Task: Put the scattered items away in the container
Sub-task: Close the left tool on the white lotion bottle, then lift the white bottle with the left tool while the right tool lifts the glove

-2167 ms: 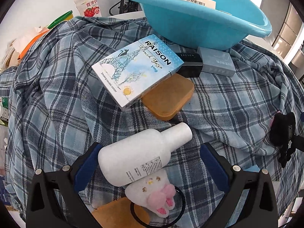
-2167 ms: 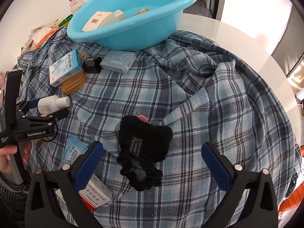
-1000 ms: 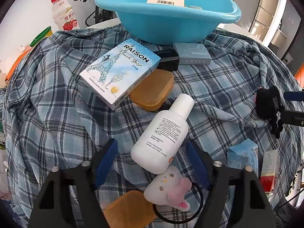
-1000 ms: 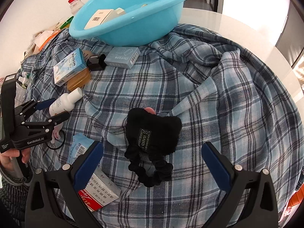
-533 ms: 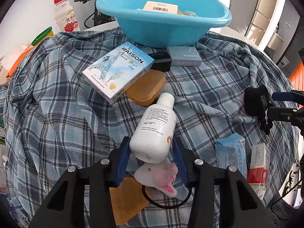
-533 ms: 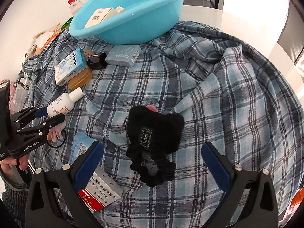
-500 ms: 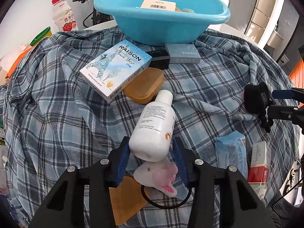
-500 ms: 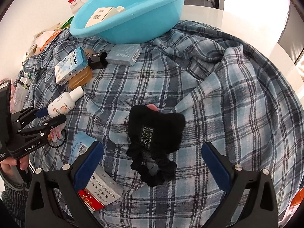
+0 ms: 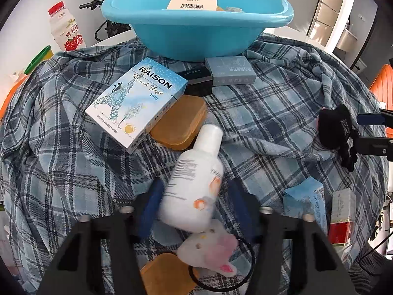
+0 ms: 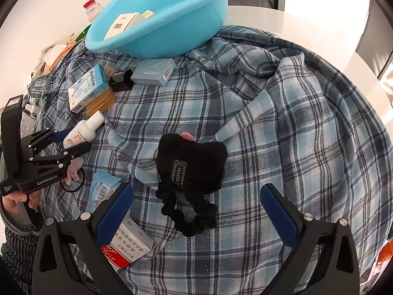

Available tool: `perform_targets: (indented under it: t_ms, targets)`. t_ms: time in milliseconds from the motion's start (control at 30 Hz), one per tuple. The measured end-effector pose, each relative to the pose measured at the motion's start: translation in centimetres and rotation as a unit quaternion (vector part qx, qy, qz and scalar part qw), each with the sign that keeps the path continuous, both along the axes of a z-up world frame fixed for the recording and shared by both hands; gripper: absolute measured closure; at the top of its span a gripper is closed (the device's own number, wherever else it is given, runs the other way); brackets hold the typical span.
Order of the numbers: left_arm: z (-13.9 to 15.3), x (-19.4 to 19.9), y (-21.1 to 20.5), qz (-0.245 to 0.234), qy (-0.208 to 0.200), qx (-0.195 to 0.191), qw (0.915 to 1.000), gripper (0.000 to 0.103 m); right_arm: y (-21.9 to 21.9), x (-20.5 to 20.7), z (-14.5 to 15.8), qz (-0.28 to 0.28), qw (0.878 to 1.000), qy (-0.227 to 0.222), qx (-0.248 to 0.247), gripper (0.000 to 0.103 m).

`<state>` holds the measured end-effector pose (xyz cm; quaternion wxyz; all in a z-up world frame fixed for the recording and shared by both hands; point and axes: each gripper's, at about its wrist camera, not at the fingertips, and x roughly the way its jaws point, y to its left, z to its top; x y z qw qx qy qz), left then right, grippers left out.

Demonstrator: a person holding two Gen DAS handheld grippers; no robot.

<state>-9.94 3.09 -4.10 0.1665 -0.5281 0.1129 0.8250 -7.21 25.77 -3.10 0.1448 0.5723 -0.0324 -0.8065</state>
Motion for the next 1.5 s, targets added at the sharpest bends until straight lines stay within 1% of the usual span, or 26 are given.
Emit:
perform_targets:
  t_ms: [133, 233, 333, 433, 567, 633, 667, 700, 833, 900, 1000, 1100, 1300, 1433, 1500]
  targets:
    - [0.2, 0.5, -0.3, 0.013, -0.002, 0.016, 0.9998, 0.059, 0.0, -0.2, -0.3, -0.004, 1.000, -0.006, -0.005, 0.001]
    - [0.8, 0.9, -1.1, 0.044, 0.009, 0.030, 0.9985, 0.059, -0.1, -0.2, -0.5, -0.002, 1.000, -0.009, -0.007, 0.000]
    - [1.1, 1.3, -1.5, 0.055, 0.018, 0.018, 0.9981, 0.059, -0.4, -0.2, -0.5, 0.003, 1.000, -0.010, -0.010, 0.000]
    - [0.6, 1.5, -1.8, 0.058, 0.011, 0.006, 0.9983, 0.059, -0.6, -0.3, -0.6, 0.008, 1.000, -0.010, -0.012, 0.001]
    - [-0.2, 1.1, -1.8, 0.062, 0.005, 0.003, 0.9981, 0.059, -0.8, -0.4, -0.7, 0.008, 1.000, -0.014, -0.016, 0.001]
    - [-0.5, 0.8, -1.6, 0.062, 0.003, -0.003, 0.9981, 0.054, -0.9, -0.3, -0.7, 0.009, 1.000, -0.015, -0.016, 0.001]
    - [-0.6, 0.6, -1.5, 0.061, 0.003, -0.004, 0.9981, 0.048, -0.9, -0.3, -0.7, 0.010, 1.000, -0.014, -0.015, 0.001]
    - [-0.6, 0.5, -1.4, 0.061, 0.005, -0.005, 0.9981, 0.045, -0.9, -0.2, -0.6, 0.011, 1.000, -0.013, -0.014, 0.001]
    - [-0.5, 0.0, -1.4, 0.061, 0.009, 0.003, 0.9981, 0.045, -0.5, 0.1, -0.3, 0.006, 1.000, -0.009, -0.011, 0.000]
    - [-0.5, -0.1, -1.5, 0.061, 0.005, 0.006, 0.9981, 0.060, -0.3, 0.0, -0.3, 0.001, 1.000, -0.008, -0.012, 0.001]
    - [-0.4, 0.0, -1.8, 0.060, 0.001, 0.011, 0.9981, 0.060, -0.4, -0.2, -0.3, -0.005, 1.000, -0.007, -0.013, 0.001]
    - [0.2, 0.5, -1.9, 0.065, 0.012, 0.013, 0.9978, 0.060, -0.6, -0.4, -0.3, -0.005, 1.000, -0.005, -0.013, 0.001]
    - [1.9, 1.7, -1.9, 0.068, 0.039, 0.012, 0.9969, 0.061, -1.6, -0.6, -0.1, -0.003, 1.000, 0.020, 0.015, 0.001]
    - [2.7, 1.9, -2.1, 0.067, 0.038, 0.024, 0.9967, 0.061, -2.0, -1.2, -0.5, -0.013, 0.999, 0.026, 0.019, 0.000]
    - [2.8, 2.1, -2.2, 0.067, 0.039, 0.024, 0.9967, 0.061, -2.0, -1.5, -0.8, -0.023, 0.999, 0.027, 0.026, 0.000]
